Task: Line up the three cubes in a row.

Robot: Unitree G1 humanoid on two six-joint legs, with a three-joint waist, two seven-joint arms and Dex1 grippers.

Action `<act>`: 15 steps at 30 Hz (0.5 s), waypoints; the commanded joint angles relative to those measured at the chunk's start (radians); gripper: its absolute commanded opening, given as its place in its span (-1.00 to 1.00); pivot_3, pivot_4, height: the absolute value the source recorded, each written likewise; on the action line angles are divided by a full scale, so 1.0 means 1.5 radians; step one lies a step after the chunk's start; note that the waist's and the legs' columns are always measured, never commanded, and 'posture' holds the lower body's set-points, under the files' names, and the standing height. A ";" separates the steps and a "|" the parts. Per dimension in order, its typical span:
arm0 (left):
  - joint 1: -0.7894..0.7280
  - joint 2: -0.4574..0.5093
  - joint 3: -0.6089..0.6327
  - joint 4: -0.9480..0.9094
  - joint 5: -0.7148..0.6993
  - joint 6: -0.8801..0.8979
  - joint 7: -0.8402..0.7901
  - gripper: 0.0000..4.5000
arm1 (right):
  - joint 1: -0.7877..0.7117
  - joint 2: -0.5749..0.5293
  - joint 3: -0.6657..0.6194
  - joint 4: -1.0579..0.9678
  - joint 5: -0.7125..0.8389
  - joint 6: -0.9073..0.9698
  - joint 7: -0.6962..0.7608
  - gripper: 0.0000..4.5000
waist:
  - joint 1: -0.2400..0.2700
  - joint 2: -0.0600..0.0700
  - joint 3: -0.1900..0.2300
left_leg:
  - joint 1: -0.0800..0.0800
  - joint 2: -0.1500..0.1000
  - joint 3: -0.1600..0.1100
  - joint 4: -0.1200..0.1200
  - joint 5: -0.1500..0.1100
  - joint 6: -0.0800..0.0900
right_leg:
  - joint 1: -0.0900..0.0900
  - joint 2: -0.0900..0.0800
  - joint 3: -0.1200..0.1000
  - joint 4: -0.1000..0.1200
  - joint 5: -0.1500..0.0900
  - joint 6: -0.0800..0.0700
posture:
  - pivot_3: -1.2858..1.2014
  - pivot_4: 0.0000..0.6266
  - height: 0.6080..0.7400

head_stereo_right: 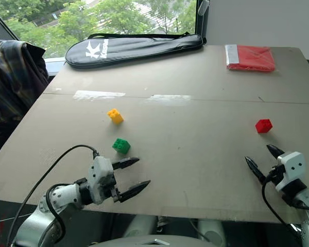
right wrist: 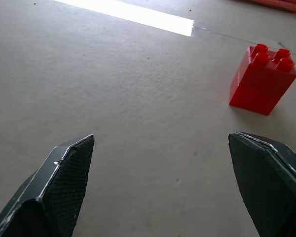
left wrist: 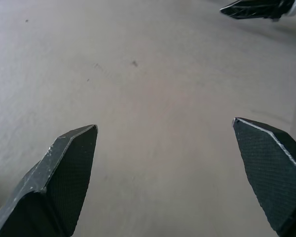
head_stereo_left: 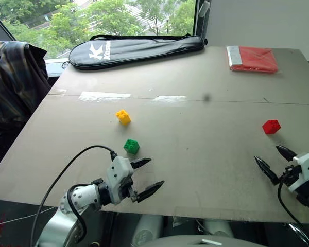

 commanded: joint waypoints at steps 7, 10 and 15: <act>-0.226 0.078 -0.002 -0.070 -0.113 0.180 -0.016 0.99 | -0.170 -0.009 -0.026 0.090 -0.016 0.114 -0.123 1.00 | -0.003 0.000 0.000 | 0.000 0.000 0.002 0.000 0.000 0.000 | -0.001 0.002 0.002 0.002 0.001 0.002 | 0.03 -0.52 0.39; -0.282 0.074 -0.013 -0.063 -0.127 0.215 -0.012 0.99 | -0.217 -0.007 -0.017 0.125 -0.026 0.114 -0.133 1.00 | -0.006 0.000 0.000 | 0.000 0.000 0.004 0.000 0.000 0.000 | -0.001 0.002 0.003 0.002 0.001 0.002 | 0.03 -0.52 0.39; -0.336 0.061 -0.029 -0.044 -0.118 0.233 -0.010 0.99 | -0.256 0.000 0.001 0.158 -0.030 0.107 -0.119 1.00 | -0.009 0.000 0.000 | 0.000 0.000 0.005 0.000 0.000 0.000 | -0.002 0.003 0.005 0.002 0.002 0.002 | 0.03 -0.52 0.39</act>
